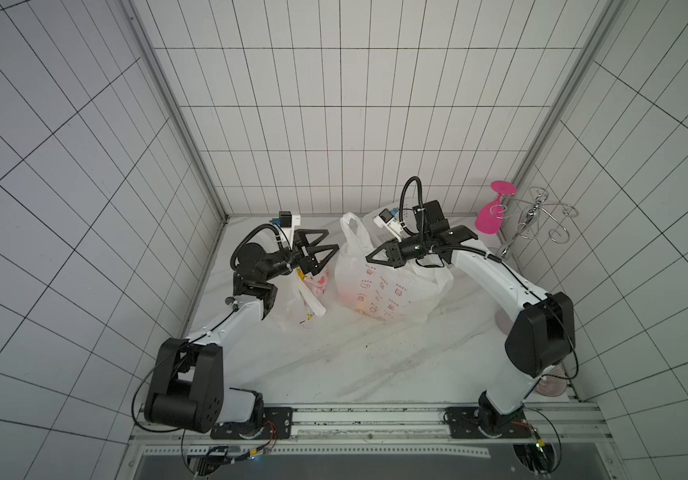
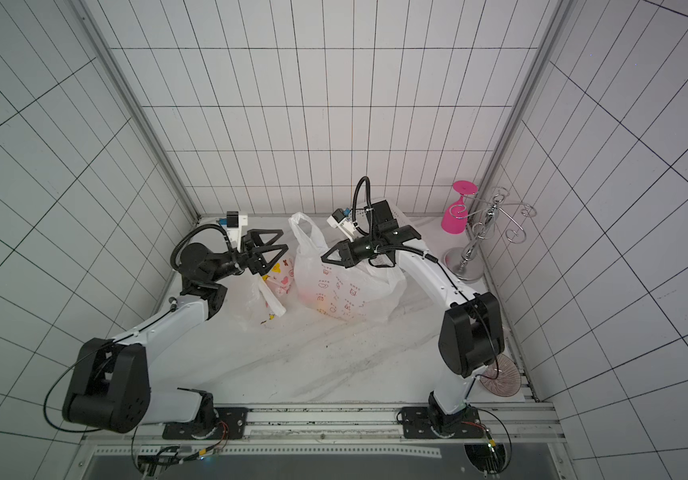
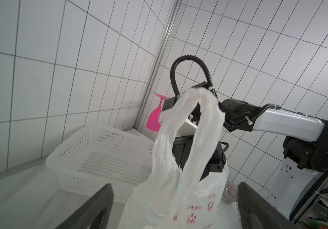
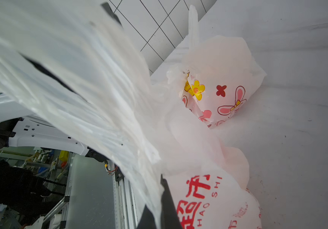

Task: Place the peach into a plastic bag & tie a knot
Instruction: Adjust the plastic bag at the center of the board.

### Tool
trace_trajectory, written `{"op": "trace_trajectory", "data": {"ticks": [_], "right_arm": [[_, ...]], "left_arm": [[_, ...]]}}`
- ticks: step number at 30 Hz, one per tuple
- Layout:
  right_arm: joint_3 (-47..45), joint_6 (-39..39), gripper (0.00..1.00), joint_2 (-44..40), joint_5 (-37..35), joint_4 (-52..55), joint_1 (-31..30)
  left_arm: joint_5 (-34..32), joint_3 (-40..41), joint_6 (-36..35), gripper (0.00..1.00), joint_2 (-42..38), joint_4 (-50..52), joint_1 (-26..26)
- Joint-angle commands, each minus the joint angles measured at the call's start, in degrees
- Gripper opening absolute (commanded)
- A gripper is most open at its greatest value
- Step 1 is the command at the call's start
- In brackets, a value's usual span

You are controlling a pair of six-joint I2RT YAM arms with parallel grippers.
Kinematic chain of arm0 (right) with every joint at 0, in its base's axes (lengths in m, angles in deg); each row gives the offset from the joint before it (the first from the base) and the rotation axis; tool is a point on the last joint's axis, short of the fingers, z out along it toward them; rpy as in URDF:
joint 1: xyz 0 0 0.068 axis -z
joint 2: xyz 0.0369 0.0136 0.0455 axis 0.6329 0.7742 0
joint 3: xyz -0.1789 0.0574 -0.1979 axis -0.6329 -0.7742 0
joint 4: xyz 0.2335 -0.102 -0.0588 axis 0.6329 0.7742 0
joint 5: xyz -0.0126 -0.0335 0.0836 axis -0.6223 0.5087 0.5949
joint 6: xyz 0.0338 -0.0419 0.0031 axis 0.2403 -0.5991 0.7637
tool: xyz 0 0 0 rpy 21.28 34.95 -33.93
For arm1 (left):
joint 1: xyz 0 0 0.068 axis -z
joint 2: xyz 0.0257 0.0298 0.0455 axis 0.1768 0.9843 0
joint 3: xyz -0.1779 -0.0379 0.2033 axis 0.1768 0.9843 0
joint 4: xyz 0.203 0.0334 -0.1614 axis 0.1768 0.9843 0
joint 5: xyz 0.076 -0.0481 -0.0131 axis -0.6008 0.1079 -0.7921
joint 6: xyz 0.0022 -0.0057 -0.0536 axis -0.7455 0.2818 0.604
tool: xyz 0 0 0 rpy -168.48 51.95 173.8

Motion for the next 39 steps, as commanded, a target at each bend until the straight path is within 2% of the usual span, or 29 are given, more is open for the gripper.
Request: {"op": "trace_trajectory", "data": {"ticks": [1, 5, 10, 14, 18, 21, 25, 32, 35, 39], "right_arm": [[0.6, 2.3, 0.00, 1.2, 6.3, -1.6, 0.6], [0.8, 2.9, 0.00, 1.7, 8.3, -1.3, 0.2], [1.8, 0.4, 0.00, 2.1, 10.1, 2.3, -1.1], [3.0, -2.9, 0.00, 2.6, 10.7, 7.1, -2.3], [3.8, -4.8, 0.00, 3.3, 10.5, 10.2, -3.1], [3.9, -4.9, 0.00, 3.4, 10.4, 10.4, -3.2], [4.9, -4.3, 0.00, 3.4, 10.5, 10.4, -3.7], [5.9, -3.7, 0.00, 3.9, 10.5, 10.3, -3.7], [5.8, -3.6, 0.00, 4.1, 10.7, 10.3, -3.6], [5.1, -1.7, 0.00, 3.9, 10.4, 8.3, -4.0]], "left_arm": [[-0.5, -2.5, -12.3, 0.98, -0.3, 10.2, 1.0], [0.8, -5.2, -14.0, 0.98, 2.2, 12.4, 3.0], [-0.7, -9.8, -24.1, 0.98, 4.4, 24.0, 8.0], [-0.6, -10.8, -21.4, 0.98, 6.3, 21.0, 8.7], [-0.2, -10.2, -14.8, 0.98, 6.9, 13.2, 10.0], [1.0, -9.7, -9.0, 0.87, 8.0, 7.6, 10.3], [2.6, -9.4, -7.0, 0.67, 9.1, 7.0, 10.7], [3.2, -5.4, -5.6, 0.63, 7.8, 5.7, 11.0], [3.3, -4.2, -5.3, 0.53, 7.3, 5.8, 10.7], [2.7, -5.0, -5.0, 0.34, 7.9, 5.5, 10.6]]}}
